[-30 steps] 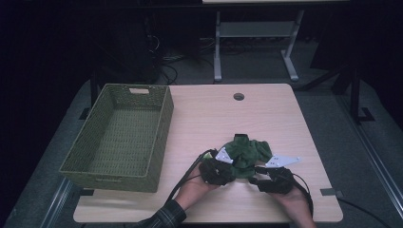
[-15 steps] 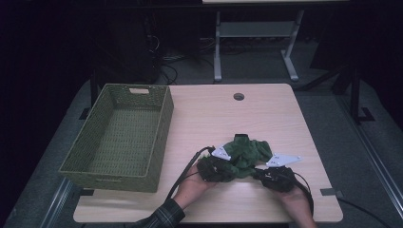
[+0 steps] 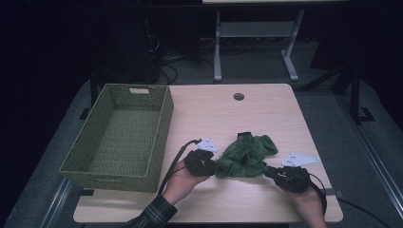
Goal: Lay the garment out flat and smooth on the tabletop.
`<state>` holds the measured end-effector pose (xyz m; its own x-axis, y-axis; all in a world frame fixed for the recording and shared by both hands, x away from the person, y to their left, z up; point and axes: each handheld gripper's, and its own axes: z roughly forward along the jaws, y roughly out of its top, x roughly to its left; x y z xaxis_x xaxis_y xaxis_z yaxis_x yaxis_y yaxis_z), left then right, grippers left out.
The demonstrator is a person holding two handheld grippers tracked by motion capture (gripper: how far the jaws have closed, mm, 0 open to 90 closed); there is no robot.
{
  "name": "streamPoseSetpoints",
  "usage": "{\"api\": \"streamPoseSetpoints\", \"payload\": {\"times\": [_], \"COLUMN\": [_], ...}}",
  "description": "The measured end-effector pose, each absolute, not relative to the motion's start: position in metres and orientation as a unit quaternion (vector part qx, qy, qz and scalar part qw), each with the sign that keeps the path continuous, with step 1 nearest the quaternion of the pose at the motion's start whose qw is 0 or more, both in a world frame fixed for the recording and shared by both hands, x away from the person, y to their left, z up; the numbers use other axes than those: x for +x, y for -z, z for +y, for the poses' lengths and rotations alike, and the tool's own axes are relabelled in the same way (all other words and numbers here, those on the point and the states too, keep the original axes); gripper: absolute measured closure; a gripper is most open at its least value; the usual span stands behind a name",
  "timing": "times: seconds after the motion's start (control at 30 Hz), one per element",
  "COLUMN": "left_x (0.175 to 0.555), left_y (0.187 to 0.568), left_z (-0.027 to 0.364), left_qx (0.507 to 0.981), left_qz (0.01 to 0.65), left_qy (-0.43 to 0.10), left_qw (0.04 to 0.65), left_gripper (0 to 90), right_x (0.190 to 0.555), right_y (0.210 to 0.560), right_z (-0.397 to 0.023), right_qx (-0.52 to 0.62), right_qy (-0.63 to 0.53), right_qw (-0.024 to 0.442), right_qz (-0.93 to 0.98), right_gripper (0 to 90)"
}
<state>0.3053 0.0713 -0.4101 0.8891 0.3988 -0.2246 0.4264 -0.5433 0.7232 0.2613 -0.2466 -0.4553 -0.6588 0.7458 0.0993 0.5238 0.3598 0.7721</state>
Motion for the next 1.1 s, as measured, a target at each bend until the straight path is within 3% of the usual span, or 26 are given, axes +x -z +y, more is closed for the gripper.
{"api": "streamPoseSetpoints", "payload": {"times": [0.23, 0.6, 0.77, 0.87, 0.97, 1.1], "left_x": [0.304, 0.306, 0.305, 0.302, 0.296, 0.293], "left_y": [0.406, 0.431, 0.416, 0.403, 0.394, 0.395], "left_z": [0.090, 0.110, 0.114, 0.115, 0.107, 0.090], "left_qx": [0.876, 0.875, 0.867, 0.859, 0.863, 0.865], "left_qz": [0.248, 0.290, 0.296, 0.292, 0.270, 0.255], "left_qy": [0.008, 0.012, -0.016, -0.015, -0.011, 0.010], "left_qw": [0.414, 0.388, 0.401, 0.419, 0.426, 0.432], "left_gripper": [88.4, 86.6, 78.1, 78.4, 82.3, 86.6], "right_x": [0.257, 0.243, 0.242, 0.241, 0.238, 0.239], "right_y": [0.454, 0.456, 0.458, 0.453, 0.443, 0.433], "right_z": [-0.257, -0.267, -0.270, -0.272, -0.272, -0.269], "right_qx": [0.398, 0.401, 0.411, 0.411, 0.409, 0.399], "right_qy": [-0.409, -0.378, -0.379, -0.385, -0.398, -0.415], "right_qw": [0.140, 0.145, 0.143, 0.154, 0.168, 0.170], "right_qz": [0.809, 0.821, 0.817, 0.812, 0.804, 0.800], "right_gripper": [80.1, 79.6, 67.7, 63.8, 63.9, 74.0]}}
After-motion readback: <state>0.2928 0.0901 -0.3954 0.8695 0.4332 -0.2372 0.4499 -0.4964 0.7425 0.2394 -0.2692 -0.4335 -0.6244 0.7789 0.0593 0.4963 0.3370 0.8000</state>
